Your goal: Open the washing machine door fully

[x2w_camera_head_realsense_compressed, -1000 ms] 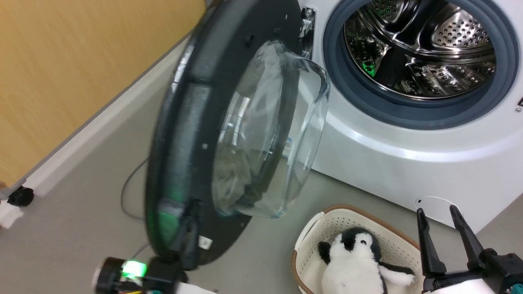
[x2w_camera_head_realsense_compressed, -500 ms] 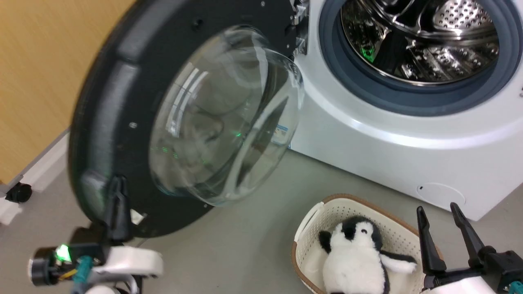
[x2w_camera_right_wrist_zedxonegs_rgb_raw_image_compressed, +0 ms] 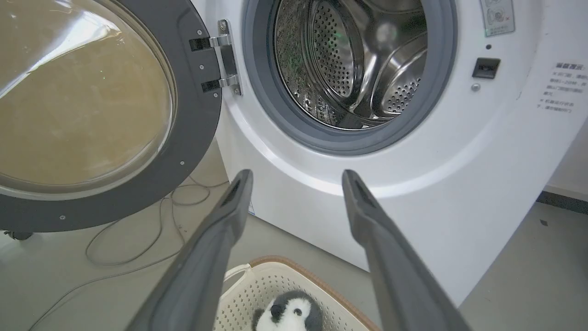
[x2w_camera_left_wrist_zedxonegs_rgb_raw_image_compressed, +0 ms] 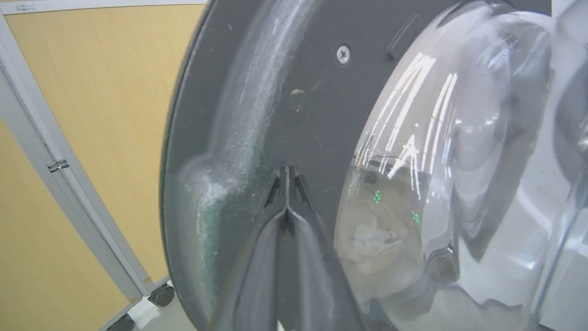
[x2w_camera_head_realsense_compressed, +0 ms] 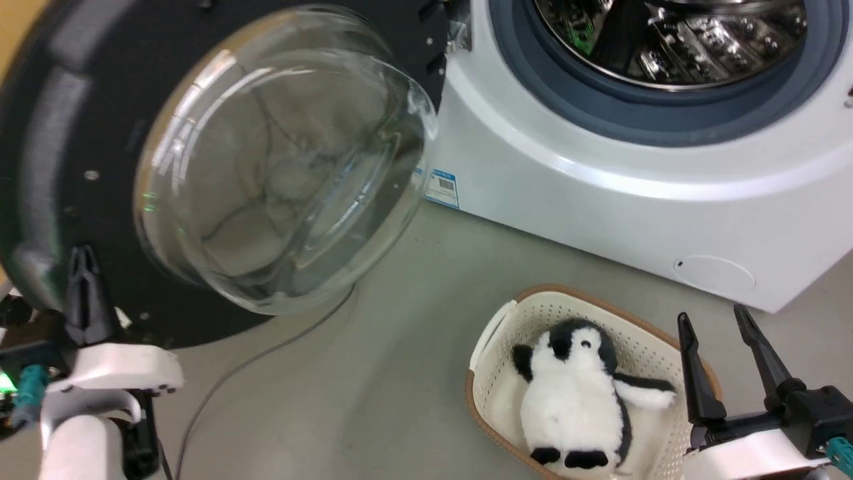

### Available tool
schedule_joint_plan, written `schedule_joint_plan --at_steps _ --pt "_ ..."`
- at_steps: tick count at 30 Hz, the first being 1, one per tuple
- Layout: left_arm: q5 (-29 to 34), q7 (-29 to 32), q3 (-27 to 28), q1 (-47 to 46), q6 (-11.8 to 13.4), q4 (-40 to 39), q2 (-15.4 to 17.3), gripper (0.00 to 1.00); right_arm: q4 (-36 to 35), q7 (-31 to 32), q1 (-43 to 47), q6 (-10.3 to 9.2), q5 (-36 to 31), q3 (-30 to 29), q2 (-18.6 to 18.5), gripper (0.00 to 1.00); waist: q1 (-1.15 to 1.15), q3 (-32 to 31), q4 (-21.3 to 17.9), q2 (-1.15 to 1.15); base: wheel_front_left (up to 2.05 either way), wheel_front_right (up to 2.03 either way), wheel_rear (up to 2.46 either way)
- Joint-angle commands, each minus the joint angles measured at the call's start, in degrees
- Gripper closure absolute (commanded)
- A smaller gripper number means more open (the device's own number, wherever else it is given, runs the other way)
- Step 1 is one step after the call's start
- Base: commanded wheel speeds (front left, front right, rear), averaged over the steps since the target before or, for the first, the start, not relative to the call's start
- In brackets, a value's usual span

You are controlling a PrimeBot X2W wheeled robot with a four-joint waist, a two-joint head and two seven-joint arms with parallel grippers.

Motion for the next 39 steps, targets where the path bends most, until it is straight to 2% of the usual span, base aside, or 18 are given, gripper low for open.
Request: schedule_joint_plan --at_steps 1,11,21,30,39 --pt "-0.27 -0.25 0.75 -1.13 -0.17 0.70 0.25 1.00 0.04 -0.21 -1.10 0.03 -0.44 -0.07 0.17 0.00 0.00 0.70 -0.46 0.00 0.00 0.00 0.00" --pt "-1.58 -0.25 7.63 -7.54 -2.55 9.89 1.24 1.00 0.08 -0.21 -3.22 0.03 -0.80 0.36 -1.05 0.00 0.00 3.73 -1.95 0.00 0.00 0.00 0.00" --pt "-1.05 -0.25 11.28 -14.06 -4.20 18.59 2.67 1.00 0.49 -0.21 -4.67 0.03 -0.88 0.85 -2.03 0.00 0.00 5.84 -3.61 0.00 0.00 0.00 0.00" --pt "0.35 -0.25 13.43 -14.94 -4.20 20.55 2.13 1.00 0.78 -0.21 -4.79 0.03 -0.94 0.48 -1.86 0.00 0.00 5.72 -4.74 0.00 0.00 0.00 0.00" --pt "2.68 -0.25 14.03 -10.23 -4.92 15.54 0.05 1.00 1.38 -0.21 -3.46 0.03 -0.76 0.21 -0.87 0.00 0.00 1.30 -5.40 0.00 0.00 0.00 0.00"
